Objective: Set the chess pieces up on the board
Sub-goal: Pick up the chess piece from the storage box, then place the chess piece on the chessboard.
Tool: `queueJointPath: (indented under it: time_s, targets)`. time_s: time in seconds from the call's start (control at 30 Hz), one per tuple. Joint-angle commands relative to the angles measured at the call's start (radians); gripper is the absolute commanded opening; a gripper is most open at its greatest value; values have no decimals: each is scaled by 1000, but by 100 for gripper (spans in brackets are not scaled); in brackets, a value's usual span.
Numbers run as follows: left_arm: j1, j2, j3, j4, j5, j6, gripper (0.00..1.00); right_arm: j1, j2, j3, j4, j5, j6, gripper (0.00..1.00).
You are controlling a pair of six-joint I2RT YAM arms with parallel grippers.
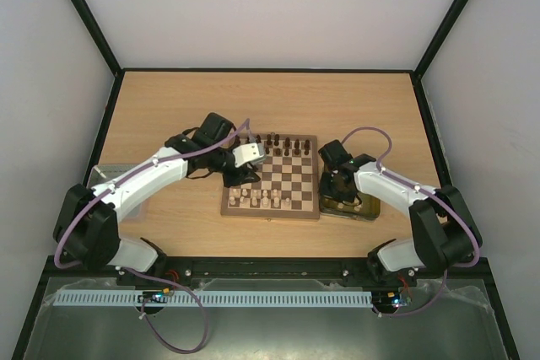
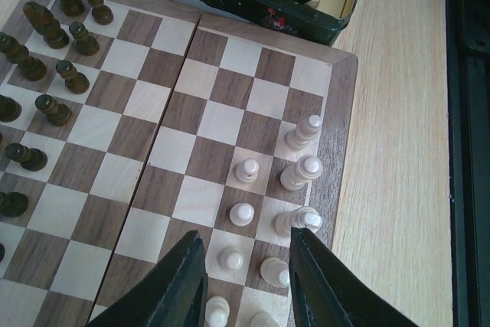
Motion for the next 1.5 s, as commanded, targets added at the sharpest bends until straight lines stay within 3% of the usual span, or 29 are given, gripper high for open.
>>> queueJointPath:
  time_s: [0.0, 0.37, 0.63, 0.93, 1.2, 1.47]
  targets:
    - [-14, 13, 29, 25, -25, -14, 31, -4, -19, 21, -37, 47, -6, 2]
    - [-56, 55, 45, 79, -99, -50, 24, -4, -48, 253, -213, 143, -38, 2]
    - [-59, 55, 25, 86, -96, -57, 27, 74, -4, 363, -236, 119, -21, 2]
    - [-31, 40, -25, 74, -36, -24, 23, 220, 88, 395, -187, 68, 37, 2]
    - [75, 8, -46, 52, 36, -11, 23, 261, 122, 383, -154, 42, 63, 2]
    - [111, -25, -58, 54, 56, -14, 25, 304, 178, 390, -128, 44, 73, 2]
